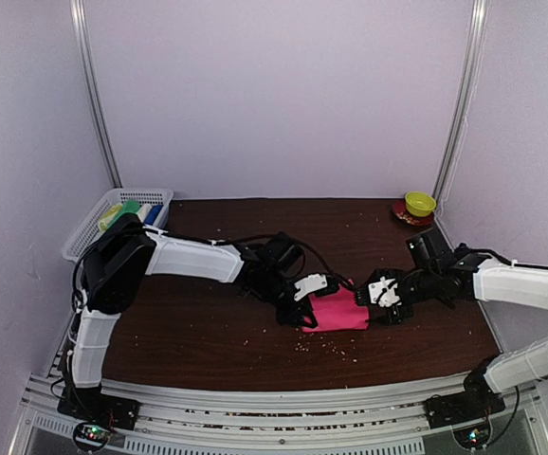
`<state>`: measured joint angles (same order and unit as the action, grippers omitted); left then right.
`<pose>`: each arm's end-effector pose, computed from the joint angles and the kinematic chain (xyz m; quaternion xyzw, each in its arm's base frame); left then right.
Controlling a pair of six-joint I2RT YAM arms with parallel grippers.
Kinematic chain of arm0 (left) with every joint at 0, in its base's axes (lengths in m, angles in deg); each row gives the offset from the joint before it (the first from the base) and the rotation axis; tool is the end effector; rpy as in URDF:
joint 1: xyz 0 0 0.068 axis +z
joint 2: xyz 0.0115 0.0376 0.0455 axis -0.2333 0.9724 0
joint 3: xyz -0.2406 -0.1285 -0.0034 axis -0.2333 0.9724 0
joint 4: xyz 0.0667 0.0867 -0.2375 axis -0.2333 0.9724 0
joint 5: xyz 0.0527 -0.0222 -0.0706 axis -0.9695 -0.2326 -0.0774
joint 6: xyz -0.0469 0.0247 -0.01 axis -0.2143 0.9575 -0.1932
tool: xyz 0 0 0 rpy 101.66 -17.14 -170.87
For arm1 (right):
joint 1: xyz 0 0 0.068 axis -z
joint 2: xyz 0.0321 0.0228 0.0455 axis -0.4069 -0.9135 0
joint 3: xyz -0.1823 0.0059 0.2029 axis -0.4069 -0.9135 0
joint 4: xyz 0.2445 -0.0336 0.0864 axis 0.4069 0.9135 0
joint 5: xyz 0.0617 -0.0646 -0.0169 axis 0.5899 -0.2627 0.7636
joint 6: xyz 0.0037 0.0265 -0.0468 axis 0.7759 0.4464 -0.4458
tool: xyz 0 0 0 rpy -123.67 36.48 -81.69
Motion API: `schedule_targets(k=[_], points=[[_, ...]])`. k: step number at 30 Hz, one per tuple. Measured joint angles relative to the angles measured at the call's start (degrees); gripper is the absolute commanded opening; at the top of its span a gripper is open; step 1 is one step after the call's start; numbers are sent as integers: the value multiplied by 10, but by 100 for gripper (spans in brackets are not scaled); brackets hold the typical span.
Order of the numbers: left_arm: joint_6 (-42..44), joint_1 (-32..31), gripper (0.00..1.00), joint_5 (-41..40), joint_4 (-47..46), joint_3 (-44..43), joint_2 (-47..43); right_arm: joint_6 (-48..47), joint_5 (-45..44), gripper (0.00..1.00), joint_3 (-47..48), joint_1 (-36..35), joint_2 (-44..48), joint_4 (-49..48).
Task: Roll the towels
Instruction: Roll the towel at the center of the board.
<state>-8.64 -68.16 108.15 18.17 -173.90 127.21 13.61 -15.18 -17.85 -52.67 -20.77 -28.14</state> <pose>0.2547 -0.3896 0.1366 0.5785 0.7288 -0.3239 0.1712 0.2012 0.1309 0.2018 -0.7293 0.5470 0.1352 0.3881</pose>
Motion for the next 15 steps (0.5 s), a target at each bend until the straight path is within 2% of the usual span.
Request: schedule_targets(k=[8,15], points=[[-29,22,0,58,29,-30,23,-14,-40,75,-39,-44,-7,-110],[-43,26,0,71,42,-42,31,-9,-73,73,-38,-102,-49,-135]])
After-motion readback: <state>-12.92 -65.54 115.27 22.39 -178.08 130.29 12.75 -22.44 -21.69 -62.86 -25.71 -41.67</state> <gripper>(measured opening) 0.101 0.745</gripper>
